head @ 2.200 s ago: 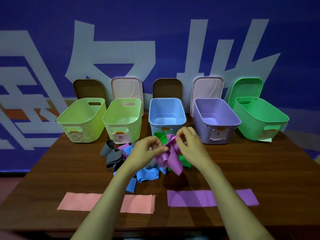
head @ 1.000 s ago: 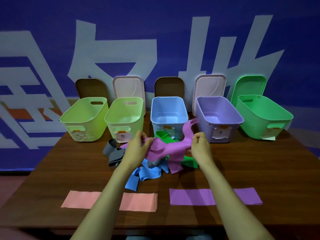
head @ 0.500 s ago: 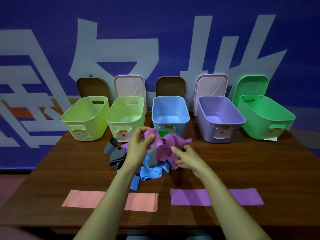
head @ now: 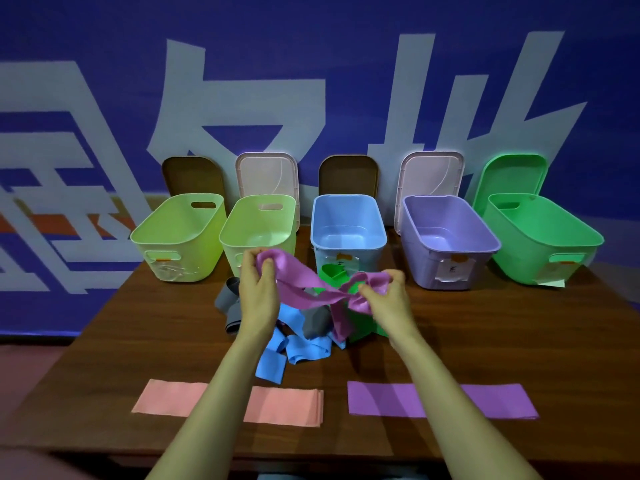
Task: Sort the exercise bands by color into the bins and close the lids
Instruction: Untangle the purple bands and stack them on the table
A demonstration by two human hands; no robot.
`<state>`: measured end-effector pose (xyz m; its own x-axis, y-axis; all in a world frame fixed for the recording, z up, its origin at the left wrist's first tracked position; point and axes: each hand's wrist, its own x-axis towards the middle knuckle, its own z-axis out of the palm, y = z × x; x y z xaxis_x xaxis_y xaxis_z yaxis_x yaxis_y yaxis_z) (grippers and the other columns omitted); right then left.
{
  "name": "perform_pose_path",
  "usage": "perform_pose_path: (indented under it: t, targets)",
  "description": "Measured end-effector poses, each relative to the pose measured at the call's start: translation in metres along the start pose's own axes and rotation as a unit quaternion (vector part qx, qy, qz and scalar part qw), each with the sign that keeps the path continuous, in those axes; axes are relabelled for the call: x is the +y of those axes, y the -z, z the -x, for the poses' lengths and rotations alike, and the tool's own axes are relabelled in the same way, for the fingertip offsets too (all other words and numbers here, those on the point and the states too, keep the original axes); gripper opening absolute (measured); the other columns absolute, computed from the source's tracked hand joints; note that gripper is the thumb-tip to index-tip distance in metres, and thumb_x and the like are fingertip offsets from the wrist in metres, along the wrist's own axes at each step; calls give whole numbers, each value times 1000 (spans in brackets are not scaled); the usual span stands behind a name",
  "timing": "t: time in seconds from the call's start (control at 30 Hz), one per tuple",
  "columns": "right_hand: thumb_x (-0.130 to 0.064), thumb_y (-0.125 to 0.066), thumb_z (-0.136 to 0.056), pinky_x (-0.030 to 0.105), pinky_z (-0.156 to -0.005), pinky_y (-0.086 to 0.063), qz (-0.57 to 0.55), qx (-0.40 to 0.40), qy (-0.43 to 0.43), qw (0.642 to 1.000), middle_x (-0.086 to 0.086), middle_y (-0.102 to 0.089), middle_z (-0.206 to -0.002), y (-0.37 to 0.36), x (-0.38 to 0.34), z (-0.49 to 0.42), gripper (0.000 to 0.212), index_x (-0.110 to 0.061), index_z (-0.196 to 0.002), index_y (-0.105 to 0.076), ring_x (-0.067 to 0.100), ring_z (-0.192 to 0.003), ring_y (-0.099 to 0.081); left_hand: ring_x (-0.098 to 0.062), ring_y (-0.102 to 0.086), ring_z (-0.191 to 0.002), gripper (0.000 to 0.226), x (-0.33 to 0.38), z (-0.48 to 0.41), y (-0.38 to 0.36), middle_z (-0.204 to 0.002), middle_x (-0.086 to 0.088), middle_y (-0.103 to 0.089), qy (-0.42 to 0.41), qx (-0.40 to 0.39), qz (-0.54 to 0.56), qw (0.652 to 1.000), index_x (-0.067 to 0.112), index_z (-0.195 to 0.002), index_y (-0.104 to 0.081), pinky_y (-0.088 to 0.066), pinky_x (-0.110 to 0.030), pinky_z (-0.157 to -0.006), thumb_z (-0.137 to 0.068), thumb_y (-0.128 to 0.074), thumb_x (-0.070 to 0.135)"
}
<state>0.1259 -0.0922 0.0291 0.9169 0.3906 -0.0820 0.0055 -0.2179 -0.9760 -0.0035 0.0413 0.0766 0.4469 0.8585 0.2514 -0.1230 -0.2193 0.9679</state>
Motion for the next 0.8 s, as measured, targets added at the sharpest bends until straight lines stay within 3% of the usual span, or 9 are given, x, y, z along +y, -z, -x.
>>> perform_pose_path:
  t: [0.07, 0.13, 0.27, 0.33, 0.43, 0.53, 0.67, 0.73, 0.8]
  targets:
    - [-17, -67, -85, 41, -82, -56, -18, 29, 48, 998, 6, -60, -106, 3, -9, 0, 38, -15, -114, -44, 19, -91, -64, -13, -47, -85, 13, -4, 1, 3, -91, 1, -52, 8, -9, -20, 1000, 14, -98, -51, -39, -20, -70, -97, -39, 9]
    - [-18, -69, -82, 44, -88, -54, -1, 40, 75, 996, 8, -59, -115, 2, -17, -2, 52, -17, -125, -41, 22, -100, -62, -12, -48, -88, 14, -4, 2, 4, -96, -2, -54, 1, -15, -40, 999, 14, -101, -52, -39, -15, -71, -97, -40, 10]
    - [-24, -72, -80, 41, -109, -34, 114, -25, 40, 992, 10, -32, -149, 2, -30, -3, 100, -19, -150, -1, 28, -133, -39, -7, -49, -79, 12, 0, 3, 6, -88, 4, -54, -7, 13, -36, 999, 14, -101, -53, -38, -5, -64, -97, -43, 11]
    - [-27, -67, -85, 37, -109, -30, 241, -85, 17, 967, 11, -20, -154, 4, -31, 2, 95, -15, -150, 1, 29, -137, -31, -6, -49, -80, 9, 2, 4, 7, -90, 7, -53, -4, -3, -32, 999, 16, -101, -53, -41, -9, -68, -96, -46, 14]
    - [-32, -60, -89, 36, -106, -34, 372, -110, 42, 921, 12, -27, -149, 1, -29, 9, 71, -12, -146, -23, 28, -133, -36, -14, -54, -90, 9, 2, 2, 7, -99, 2, -55, 16, -66, -13, 998, 27, -97, -52, -47, -31, -81, -94, -53, 19]
    - [-28, -62, -88, 35, -102, -41, 289, -97, 95, 948, 6, -41, -139, -8, -30, 18, 53, -15, -135, -43, 24, -122, -49, -26, -58, -95, 9, 4, 2, 6, -98, 0, -58, 32, -104, 14, 994, 30, -94, -54, -50, -41, -83, -91, -59, 24]
    - [-22, -69, -83, 28, -100, -42, 94, -187, 167, 963, -7, -51, -132, -21, -35, 36, 53, -25, -131, -46, 10, -119, -50, -17, -60, -90, 15, 16, 5, 1, -103, -6, -59, 28, -154, 65, 985, 28, -98, -55, -52, -21, -66, -90, -61, 17]
    - [-21, -68, -83, 26, -100, -41, 74, -193, 195, 959, -11, -55, -128, -23, -37, 40, 50, -27, -128, -49, 5, -118, -51, -16, -61, -89, 17, 25, 8, -2, -106, -11, -60, 28, -177, 98, 979, 28, -100, -57, -52, -20, -65, -88, -62, 17]
    - [-15, -62, -86, 30, -95, -47, 38, -171, 218, 960, -9, -64, -114, -22, -39, 43, 31, -24, -115, -58, 6, -108, -58, -15, -61, -88, 18, 33, 10, -3, -105, -10, -61, 16, -194, 108, 975, 28, -102, -59, -51, -23, -69, -87, -62, 19]
